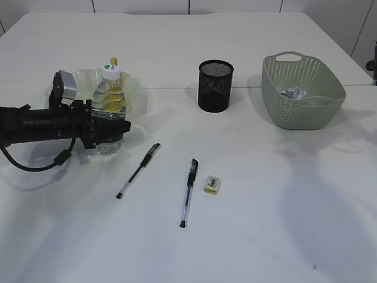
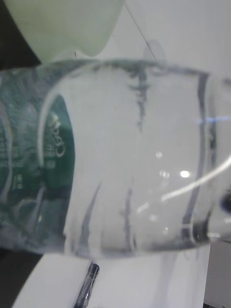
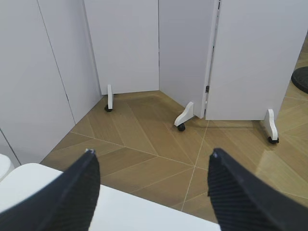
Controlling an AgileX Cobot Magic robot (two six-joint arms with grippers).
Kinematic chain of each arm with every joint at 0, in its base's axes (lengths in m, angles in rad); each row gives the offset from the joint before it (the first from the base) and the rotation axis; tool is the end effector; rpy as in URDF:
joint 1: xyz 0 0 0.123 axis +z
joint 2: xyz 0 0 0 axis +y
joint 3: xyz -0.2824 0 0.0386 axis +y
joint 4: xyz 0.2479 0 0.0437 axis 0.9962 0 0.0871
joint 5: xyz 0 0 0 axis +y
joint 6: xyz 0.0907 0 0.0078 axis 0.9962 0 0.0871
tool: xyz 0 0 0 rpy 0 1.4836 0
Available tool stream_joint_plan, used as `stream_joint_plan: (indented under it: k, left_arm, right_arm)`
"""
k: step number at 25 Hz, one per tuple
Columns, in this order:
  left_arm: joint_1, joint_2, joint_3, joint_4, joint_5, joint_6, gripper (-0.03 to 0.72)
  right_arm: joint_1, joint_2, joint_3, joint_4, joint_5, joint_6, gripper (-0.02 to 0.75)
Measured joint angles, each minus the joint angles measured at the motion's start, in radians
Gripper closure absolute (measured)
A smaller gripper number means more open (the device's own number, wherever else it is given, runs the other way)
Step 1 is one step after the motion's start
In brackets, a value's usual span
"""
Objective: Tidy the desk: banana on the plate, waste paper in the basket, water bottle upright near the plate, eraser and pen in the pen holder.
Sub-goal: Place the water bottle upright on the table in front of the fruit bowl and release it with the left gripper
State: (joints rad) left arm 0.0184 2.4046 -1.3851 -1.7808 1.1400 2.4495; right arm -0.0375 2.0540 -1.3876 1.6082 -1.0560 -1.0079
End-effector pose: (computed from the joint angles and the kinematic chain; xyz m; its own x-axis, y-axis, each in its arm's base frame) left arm 0.4400 -0.0729 0.0758 -0.1414 0.1789 -0.9737 0.8977 0.4377 -0.0499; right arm 0.4200 -0.0949 0.2092 -0.0574 0.2966 -0.9533 0.9307 0.3615 0.0564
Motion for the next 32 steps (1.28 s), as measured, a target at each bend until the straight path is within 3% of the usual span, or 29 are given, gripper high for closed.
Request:
stream_joint_plan:
  k: [32]
  left_arm:
    - [0.0, 0.022, -0.008, -0.021, 0.027, -0.009, 0.294]
  right_arm:
    - [0.0, 0.0, 0.0, -0.013, 0.0, 0.0, 0.211]
